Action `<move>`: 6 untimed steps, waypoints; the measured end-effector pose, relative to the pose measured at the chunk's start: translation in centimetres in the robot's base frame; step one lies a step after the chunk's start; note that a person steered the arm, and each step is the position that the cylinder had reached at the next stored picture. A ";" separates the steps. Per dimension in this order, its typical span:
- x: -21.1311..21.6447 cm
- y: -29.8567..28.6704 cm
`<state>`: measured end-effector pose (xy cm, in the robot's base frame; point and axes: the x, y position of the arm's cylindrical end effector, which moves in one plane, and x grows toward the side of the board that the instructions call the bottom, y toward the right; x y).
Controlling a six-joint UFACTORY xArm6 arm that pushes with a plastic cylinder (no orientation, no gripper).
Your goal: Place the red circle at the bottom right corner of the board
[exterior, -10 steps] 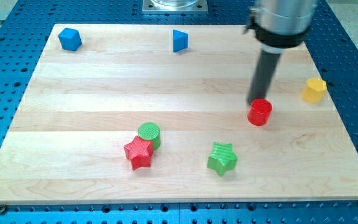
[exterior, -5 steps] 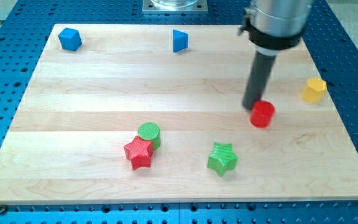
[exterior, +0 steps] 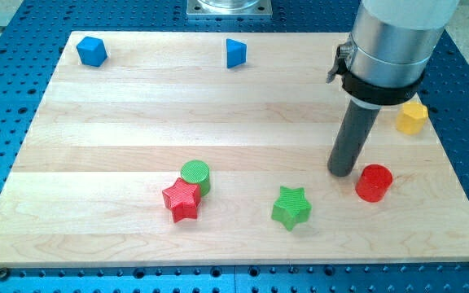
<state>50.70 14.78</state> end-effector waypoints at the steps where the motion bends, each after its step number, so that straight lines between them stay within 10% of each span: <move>1: 2.5 3.9; 6: 3.8 6.7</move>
